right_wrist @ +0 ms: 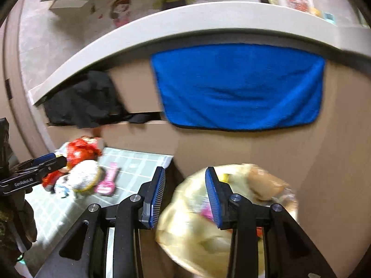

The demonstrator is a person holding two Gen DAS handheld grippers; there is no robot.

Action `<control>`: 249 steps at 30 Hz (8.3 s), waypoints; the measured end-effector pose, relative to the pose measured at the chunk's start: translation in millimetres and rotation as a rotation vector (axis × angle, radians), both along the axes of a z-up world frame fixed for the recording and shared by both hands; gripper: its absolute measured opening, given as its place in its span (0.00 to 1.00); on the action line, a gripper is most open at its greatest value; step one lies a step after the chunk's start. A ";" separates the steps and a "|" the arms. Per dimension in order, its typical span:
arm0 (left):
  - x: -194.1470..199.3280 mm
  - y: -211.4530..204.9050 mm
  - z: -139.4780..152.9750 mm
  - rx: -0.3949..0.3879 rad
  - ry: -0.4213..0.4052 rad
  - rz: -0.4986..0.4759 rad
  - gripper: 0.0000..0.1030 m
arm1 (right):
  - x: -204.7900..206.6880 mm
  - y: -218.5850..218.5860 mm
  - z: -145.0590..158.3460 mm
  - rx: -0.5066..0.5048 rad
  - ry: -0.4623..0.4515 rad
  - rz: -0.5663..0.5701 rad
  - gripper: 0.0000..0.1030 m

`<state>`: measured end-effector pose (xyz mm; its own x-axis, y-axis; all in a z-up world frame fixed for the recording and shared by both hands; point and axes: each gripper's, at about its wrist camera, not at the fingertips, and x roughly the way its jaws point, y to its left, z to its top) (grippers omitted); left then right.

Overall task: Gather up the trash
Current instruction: 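Move the left gripper back to the table and grasp the red can, then lift the red can with the left gripper while the right gripper grasps the pink toy, then carry the can and pink toy over the bin and open both grippers, then move the left gripper to the table and grasp the red plastic bag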

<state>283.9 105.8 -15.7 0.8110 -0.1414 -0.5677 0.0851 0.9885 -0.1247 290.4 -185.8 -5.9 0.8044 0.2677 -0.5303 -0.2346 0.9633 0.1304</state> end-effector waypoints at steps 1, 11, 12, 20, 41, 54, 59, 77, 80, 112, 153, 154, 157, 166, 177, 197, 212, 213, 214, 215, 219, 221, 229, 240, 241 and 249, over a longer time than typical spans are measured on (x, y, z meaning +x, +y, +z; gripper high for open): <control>-4.5 5.4 0.4 0.003 -0.004 0.005 0.73 | 0.0 11.7 1.7 -0.003 -0.003 0.018 0.33; -23.9 76.8 -6.8 -0.057 -0.001 0.064 0.73 | 5.3 101.3 -2.0 -0.030 0.047 0.155 0.33; -24.8 83.0 -8.2 -0.068 0.001 0.068 0.73 | 6.1 108.3 -3.7 -0.035 0.054 0.167 0.33; -35.3 169.2 -30.3 -0.210 0.004 0.111 0.73 | 6.9 148.2 -19.2 -0.061 0.092 0.236 0.33; 20.8 225.0 -101.2 -0.268 0.273 0.175 0.74 | 2.9 135.9 -56.1 -0.028 0.199 0.248 0.33; 17.9 224.4 -119.0 -0.381 0.296 0.456 0.50 | -5.1 158.4 -61.4 -0.045 0.174 0.297 0.33; -3.4 209.9 -96.7 -0.313 0.201 0.411 0.50 | 1.1 151.6 -60.1 -0.041 0.180 0.281 0.33; -76.1 206.1 -47.7 -0.213 0.065 0.312 0.50 | 75.8 190.8 -98.1 -0.135 0.265 0.257 0.33; -75.8 209.0 -54.6 -0.235 0.086 0.306 0.50 | 73.0 191.6 -102.9 -0.149 0.263 0.250 0.33; -58.7 161.3 -26.4 -0.207 0.030 0.214 0.50 | 53.1 180.5 -52.7 -0.086 0.120 0.329 0.12; 23.2 -186.1 35.3 -0.040 -0.110 -0.299 0.50 | -25.9 -103.7 48.5 -0.043 -0.141 -0.065 0.12; 25.0 -188.6 31.9 -0.040 -0.102 -0.300 0.50 | -24.3 -105.8 46.2 -0.039 -0.136 -0.066 0.12; 29.0 -193.4 23.3 -0.036 -0.087 -0.299 0.50 | -21.9 -109.9 37.3 -0.024 -0.116 -0.066 0.12; 36.9 -202.4 5.1 -0.012 -0.046 -0.304 0.50 | -10.4 -113.6 13.1 0.000 -0.062 -0.058 0.12; 51.7 -210.0 -15.5 -0.016 0.025 -0.317 0.50 | 1.7 -113.8 -5.5 0.015 -0.009 -0.053 0.12; 95.7 -216.0 -53.2 -0.182 0.225 -0.442 0.61 | 33.0 -122.2 -49.4 0.062 0.110 -0.077 0.40; 74.8 -146.1 -35.1 -0.151 0.113 -0.248 0.72 | 17.9 -120.3 -53.3 0.054 0.128 -0.130 0.40; 71.2 -139.8 -34.0 -0.142 0.102 -0.236 0.72 | 16.3 -116.6 -51.9 0.044 0.120 -0.132 0.40; 66.0 -130.4 -31.9 -0.128 0.088 -0.219 0.72 | 15.4 -113.6 -50.7 0.040 0.115 -0.131 0.40; 62.1 -124.4 -30.5 -0.118 0.078 -0.206 0.72 | 13.9 -109.8 -49.1 0.039 0.110 -0.128 0.40; 42.9 -90.5 -24.9 -0.086 0.036 -0.149 0.72 | 10.4 -92.9 -41.0 0.032 0.093 -0.127 0.40; 33.6 -66.7 -23.6 -0.074 0.021 -0.114 0.72 | 8.0 -82.4 -35.0 0.027 0.070 -0.134 0.40; 14.3 41.3 -36.1 -0.120 0.022 0.035 0.72 | 11.4 -15.5 -15.4 0.025 0.031 -0.055 0.40; 28.4 184.7 -48.8 -0.278 0.049 0.136 0.74 | 27.5 100.0 -22.9 0.047 0.127 0.207 0.40; 30.7 194.3 -51.4 -0.292 0.064 0.136 0.74 | 27.6 107.9 -24.6 0.041 0.131 0.219 0.40; 63.3 173.0 -52.9 -0.344 0.093 0.095 0.74 | 34.7 143.5 -38.5 0.025 0.161 0.261 0.40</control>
<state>347.2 278.8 -68.5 0.7768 -0.2634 -0.5720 -0.0322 0.8905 -0.4538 325.1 -42.3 -44.4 0.6130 0.4692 -0.6357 -0.4483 0.8691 0.2093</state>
